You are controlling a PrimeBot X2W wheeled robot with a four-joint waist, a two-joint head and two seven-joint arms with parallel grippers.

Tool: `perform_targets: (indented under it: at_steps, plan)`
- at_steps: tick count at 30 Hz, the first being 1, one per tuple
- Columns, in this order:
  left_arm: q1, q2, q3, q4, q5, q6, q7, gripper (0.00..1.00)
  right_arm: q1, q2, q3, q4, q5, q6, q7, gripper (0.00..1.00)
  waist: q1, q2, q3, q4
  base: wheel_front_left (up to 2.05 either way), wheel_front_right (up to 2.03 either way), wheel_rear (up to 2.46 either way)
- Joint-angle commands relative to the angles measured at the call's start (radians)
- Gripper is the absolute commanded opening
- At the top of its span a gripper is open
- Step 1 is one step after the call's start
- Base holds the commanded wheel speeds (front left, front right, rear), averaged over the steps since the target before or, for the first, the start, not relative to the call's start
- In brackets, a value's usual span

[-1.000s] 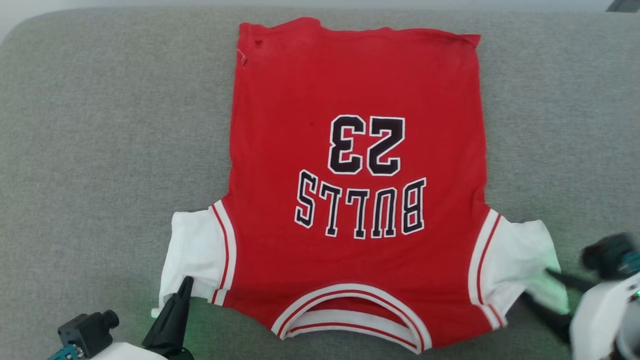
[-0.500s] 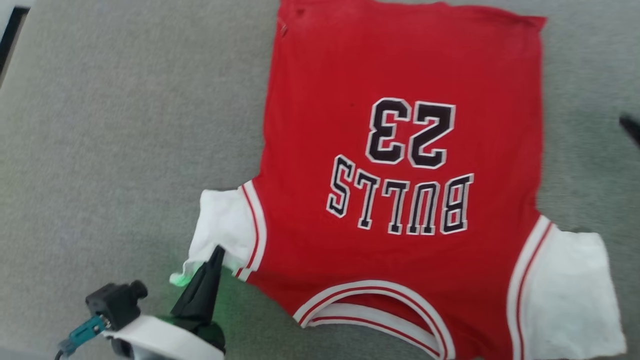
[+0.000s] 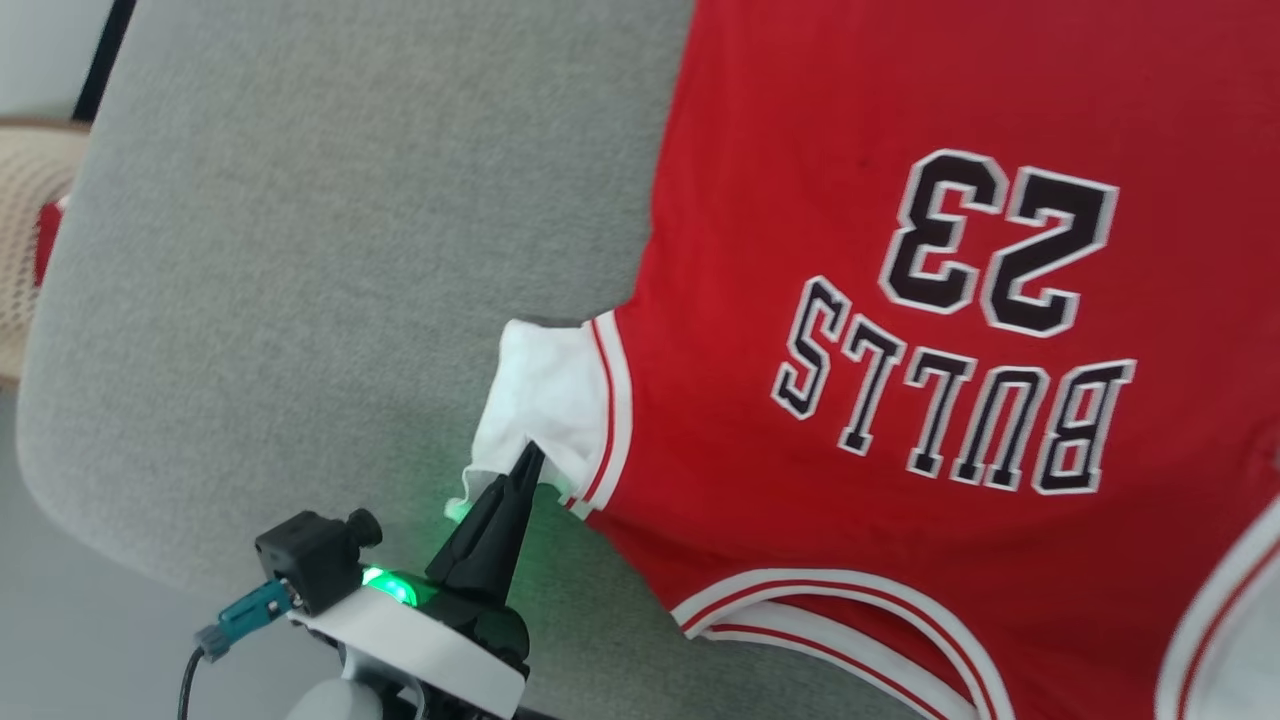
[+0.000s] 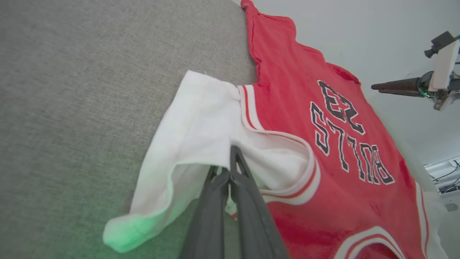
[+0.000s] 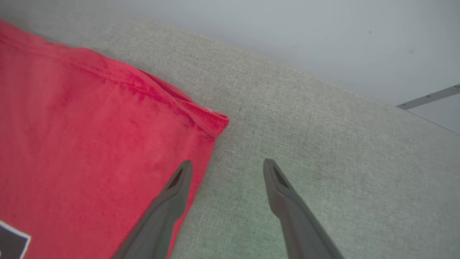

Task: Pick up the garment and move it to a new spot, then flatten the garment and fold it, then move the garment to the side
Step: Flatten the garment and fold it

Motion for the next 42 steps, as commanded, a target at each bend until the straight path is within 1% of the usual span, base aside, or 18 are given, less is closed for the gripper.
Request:
perform_targets:
  at_steps: [1,4,10,11,12,13,14,20,22,29,36,42]
  plan:
    - [-0.021,0.001,-0.002,0.005,0.011,-0.003,-0.005,0.0,-0.022,0.004,0.011,0.03,-0.021,-0.001,0.016,1.0,0.0,0.0,0.036,0.036,0.0,0.0,0.0]
    - [-0.042,-0.012,-0.013,0.016,0.022,-0.007,-0.009,0.0,-0.058,0.008,0.043,0.096,-0.049,-0.001,0.039,1.0,0.0,0.0,0.051,0.052,0.0,0.0,0.0]
    - [-0.061,-0.026,-0.028,0.038,0.029,-0.01,-0.016,0.0,-0.049,0.024,0.104,0.181,-0.031,-0.001,0.066,1.0,0.0,0.0,0.062,0.058,0.0,0.0,0.0]
    - [-0.062,-0.026,-0.028,0.041,0.029,-0.011,-0.017,0.0,-0.049,0.023,0.113,0.19,-0.028,-0.001,0.071,0.94,0.0,0.0,0.063,0.057,0.0,0.0,0.0]
    - [-0.065,-0.027,-0.028,0.043,0.027,-0.012,-0.018,0.0,-0.049,0.022,0.123,0.195,-0.025,-0.001,0.074,0.61,0.0,0.0,0.062,0.056,0.0,0.0,0.0]
    - [-0.07,-0.027,-0.028,0.047,0.024,-0.014,-0.02,0.0,-0.052,0.022,0.129,0.201,-0.015,-0.001,0.063,0.14,0.0,0.0,0.061,0.053,0.0,0.0,0.0]
    - [-0.072,-0.027,-0.028,0.049,0.023,-0.014,-0.02,0.0,-0.055,0.023,0.131,0.203,-0.011,-0.001,0.053,0.0,0.0,0.0,0.058,0.05,0.0,0.0,0.0]
    - [-0.077,-0.015,-0.015,0.069,0.042,-0.016,-0.025,0.0,-0.069,0.014,0.126,0.208,0.008,-0.001,-0.028,0.0,0.0,0.0,0.021,0.024,0.0,0.0,0.0]
    - [-0.076,-0.013,-0.014,0.074,0.044,-0.015,-0.025,0.0,-0.064,0.007,0.137,0.202,0.009,-0.001,-0.036,0.0,0.0,0.0,0.01,0.017,0.0,0.0,0.0]
    - [-0.042,0.005,0.022,0.094,0.057,-0.013,-0.027,0.0,0.021,-0.035,0.191,0.132,0.103,-0.001,-0.079,0.0,0.0,0.0,-0.084,-0.055,0.0,0.0,0.0]
    - [0.0,0.03,0.044,0.081,0.063,0.011,-0.027,0.0,0.206,-0.115,0.23,-0.017,0.225,-0.001,-0.097,0.0,0.0,0.0,-0.169,-0.133,0.0,0.0,0.0]
    - [0.035,0.056,0.062,0.062,0.053,0.029,-0.019,0.0,0.403,-0.174,0.254,-0.182,0.306,-0.001,-0.066,0.0,0.0,0.0,-0.222,-0.204,0.0,0.0,0.0]
